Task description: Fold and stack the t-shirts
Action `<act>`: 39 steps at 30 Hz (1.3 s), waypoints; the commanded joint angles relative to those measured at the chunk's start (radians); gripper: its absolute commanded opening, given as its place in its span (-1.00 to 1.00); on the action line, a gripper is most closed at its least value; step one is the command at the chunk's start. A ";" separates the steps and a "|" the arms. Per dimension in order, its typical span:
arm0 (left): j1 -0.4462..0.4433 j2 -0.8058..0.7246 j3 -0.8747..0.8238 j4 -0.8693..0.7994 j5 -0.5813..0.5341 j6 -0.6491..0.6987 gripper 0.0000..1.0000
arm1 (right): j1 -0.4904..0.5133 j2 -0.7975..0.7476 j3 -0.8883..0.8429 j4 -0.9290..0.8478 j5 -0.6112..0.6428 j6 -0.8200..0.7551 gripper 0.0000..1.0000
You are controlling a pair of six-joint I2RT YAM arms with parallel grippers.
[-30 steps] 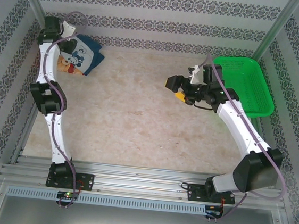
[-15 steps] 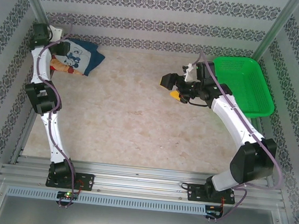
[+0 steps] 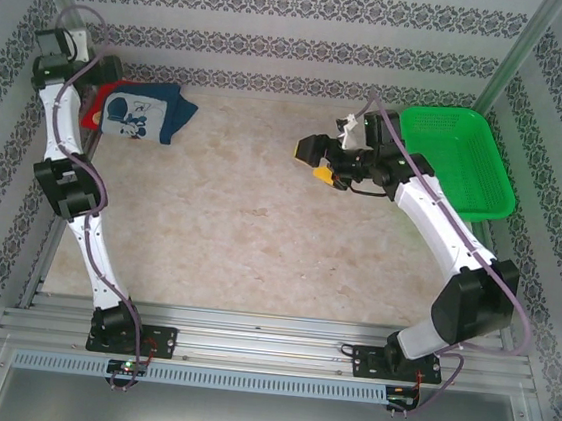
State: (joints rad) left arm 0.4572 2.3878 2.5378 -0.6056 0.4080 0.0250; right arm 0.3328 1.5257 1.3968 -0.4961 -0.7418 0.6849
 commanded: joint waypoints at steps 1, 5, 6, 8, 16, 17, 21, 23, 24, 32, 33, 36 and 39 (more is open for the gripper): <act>-0.048 -0.182 -0.023 -0.002 0.071 -0.063 1.00 | -0.034 -0.113 0.024 -0.096 0.048 -0.099 0.96; -0.137 -0.387 -0.197 0.004 0.079 -0.069 1.00 | -0.137 -0.259 -0.026 -0.224 0.181 -0.245 0.97; -0.162 -0.453 -0.264 0.021 0.069 -0.068 1.00 | -0.179 -0.304 -0.056 -0.245 0.223 -0.279 0.96; -0.204 -0.602 -0.473 0.116 0.052 -0.098 1.00 | -0.268 -0.394 -0.135 -0.243 0.283 -0.335 0.96; -0.425 -1.280 -1.509 0.617 -0.242 -0.227 1.00 | -0.467 -0.614 -0.564 0.014 0.596 -0.477 0.96; -0.453 -1.327 -1.597 0.607 -0.288 -0.232 1.00 | -0.470 -0.611 -0.626 0.073 0.656 -0.490 0.96; -0.519 -1.464 -1.913 0.658 -0.433 -0.177 1.00 | -0.510 -0.611 -0.832 0.321 0.709 -0.534 0.96; -0.523 -1.515 -2.055 0.751 -0.469 -0.145 1.00 | -0.509 -0.623 -0.920 0.450 0.743 -0.546 0.96; -0.523 -1.528 -2.120 0.807 -0.475 -0.121 1.00 | -0.508 -0.630 -0.965 0.527 0.763 -0.536 0.96; -0.517 -1.274 -2.361 1.379 -0.484 -0.045 1.00 | -0.332 -0.437 -1.131 1.076 0.849 -0.612 0.96; -0.513 -1.208 -2.338 1.420 -0.453 -0.033 1.00 | -0.328 -0.385 -1.140 1.145 0.843 -0.610 0.96; -0.496 -0.987 -2.279 1.600 -0.410 0.011 1.00 | -0.324 -0.276 -1.115 1.290 0.846 -0.633 0.96; -0.484 -0.761 -2.246 1.796 -0.353 0.035 0.99 | -0.351 -0.135 -1.077 1.384 0.808 -0.605 0.96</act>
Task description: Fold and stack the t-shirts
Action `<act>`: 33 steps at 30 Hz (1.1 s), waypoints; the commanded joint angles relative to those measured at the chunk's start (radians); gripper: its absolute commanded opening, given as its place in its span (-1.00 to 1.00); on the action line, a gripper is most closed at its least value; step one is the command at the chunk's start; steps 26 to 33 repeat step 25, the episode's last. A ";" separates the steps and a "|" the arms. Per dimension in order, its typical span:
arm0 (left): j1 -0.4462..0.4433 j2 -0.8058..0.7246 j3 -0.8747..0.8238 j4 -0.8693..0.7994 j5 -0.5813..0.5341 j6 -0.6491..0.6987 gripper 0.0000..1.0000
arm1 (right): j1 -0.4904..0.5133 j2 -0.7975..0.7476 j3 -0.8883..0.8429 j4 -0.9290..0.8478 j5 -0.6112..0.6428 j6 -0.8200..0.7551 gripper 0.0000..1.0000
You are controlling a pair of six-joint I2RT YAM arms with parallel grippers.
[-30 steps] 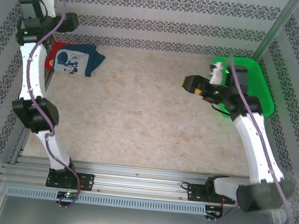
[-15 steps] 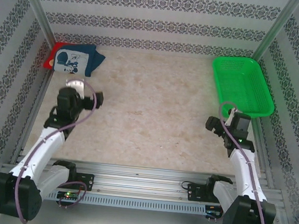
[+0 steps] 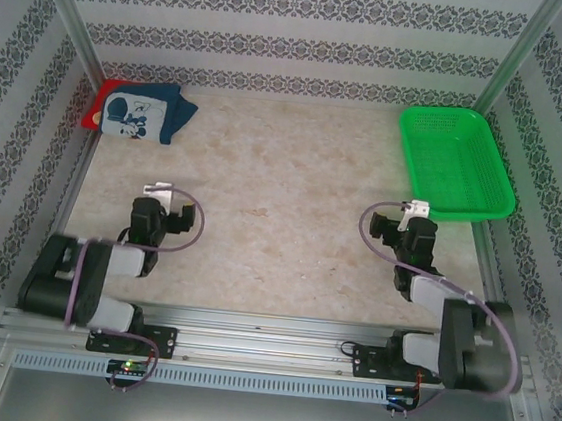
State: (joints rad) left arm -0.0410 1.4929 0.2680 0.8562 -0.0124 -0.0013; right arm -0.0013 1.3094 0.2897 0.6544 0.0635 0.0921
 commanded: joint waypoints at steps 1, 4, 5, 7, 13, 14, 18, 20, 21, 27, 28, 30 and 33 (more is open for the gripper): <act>0.033 0.103 0.029 0.275 0.057 0.031 0.99 | -0.022 0.146 0.032 0.289 -0.002 -0.004 0.96; 0.093 0.121 0.044 0.276 0.134 -0.022 1.00 | 0.008 0.193 0.088 0.225 0.034 -0.028 0.96; 0.096 0.091 0.062 0.188 0.134 -0.030 1.00 | 0.007 0.184 0.091 0.224 0.032 -0.027 0.96; 0.095 0.088 0.111 0.085 0.100 -0.038 1.00 | 0.010 0.229 0.064 0.346 0.035 -0.027 0.96; 0.093 0.089 0.108 0.094 0.097 -0.037 1.00 | 0.014 0.197 0.099 0.228 -0.007 -0.054 0.96; 0.092 0.092 0.105 0.105 0.097 -0.037 1.00 | 0.012 0.196 0.102 0.220 -0.034 -0.063 0.96; 0.093 0.093 0.104 0.108 0.097 -0.035 1.00 | 0.012 0.200 0.109 0.211 -0.050 -0.067 0.96; 0.093 0.092 0.105 0.103 0.097 -0.036 1.00 | 0.001 0.201 0.111 0.208 -0.072 -0.059 0.96; 0.093 0.092 0.103 0.108 0.097 -0.036 1.00 | 0.001 0.202 0.111 0.209 -0.074 -0.057 0.96; 0.093 0.092 0.102 0.110 0.100 -0.035 1.00 | 0.001 0.198 0.103 0.223 -0.072 -0.060 0.96; 0.093 0.092 0.102 0.110 0.100 -0.035 1.00 | 0.001 0.198 0.103 0.223 -0.072 -0.060 0.96; 0.093 0.092 0.102 0.110 0.100 -0.035 1.00 | 0.001 0.198 0.103 0.223 -0.072 -0.060 0.96; 0.093 0.092 0.102 0.110 0.100 -0.035 1.00 | 0.001 0.198 0.103 0.223 -0.072 -0.060 0.96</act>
